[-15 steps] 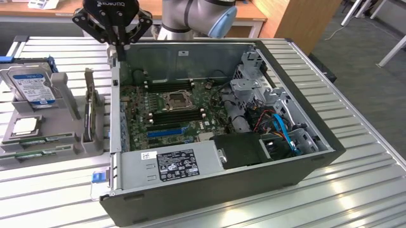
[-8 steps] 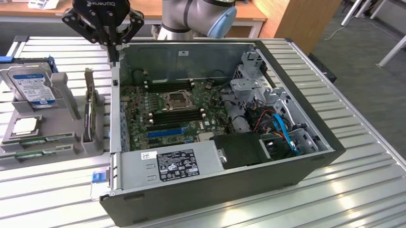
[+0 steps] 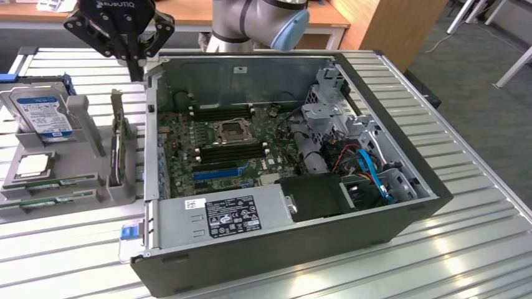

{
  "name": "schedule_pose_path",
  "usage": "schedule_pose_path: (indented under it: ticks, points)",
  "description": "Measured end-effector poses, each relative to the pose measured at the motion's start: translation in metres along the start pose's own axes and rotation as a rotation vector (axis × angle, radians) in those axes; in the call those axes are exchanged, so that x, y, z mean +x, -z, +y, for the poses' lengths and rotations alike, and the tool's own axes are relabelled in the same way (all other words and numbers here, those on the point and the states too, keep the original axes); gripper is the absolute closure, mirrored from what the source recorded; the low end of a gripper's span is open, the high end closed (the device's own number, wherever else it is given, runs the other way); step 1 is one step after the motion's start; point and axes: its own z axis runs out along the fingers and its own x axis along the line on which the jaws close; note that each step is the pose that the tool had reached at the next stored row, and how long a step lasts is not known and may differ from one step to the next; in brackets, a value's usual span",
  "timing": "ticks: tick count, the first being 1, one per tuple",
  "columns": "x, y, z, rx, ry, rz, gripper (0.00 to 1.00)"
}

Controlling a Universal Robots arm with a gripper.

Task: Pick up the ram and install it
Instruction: 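Reach for the ram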

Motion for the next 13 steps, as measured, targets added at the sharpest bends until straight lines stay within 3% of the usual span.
schedule_pose_path:
  ticks: [13]
  points:
    - [0.029, 0.0000, -0.0021, 0.0000, 0.000, 0.0004, 0.90]
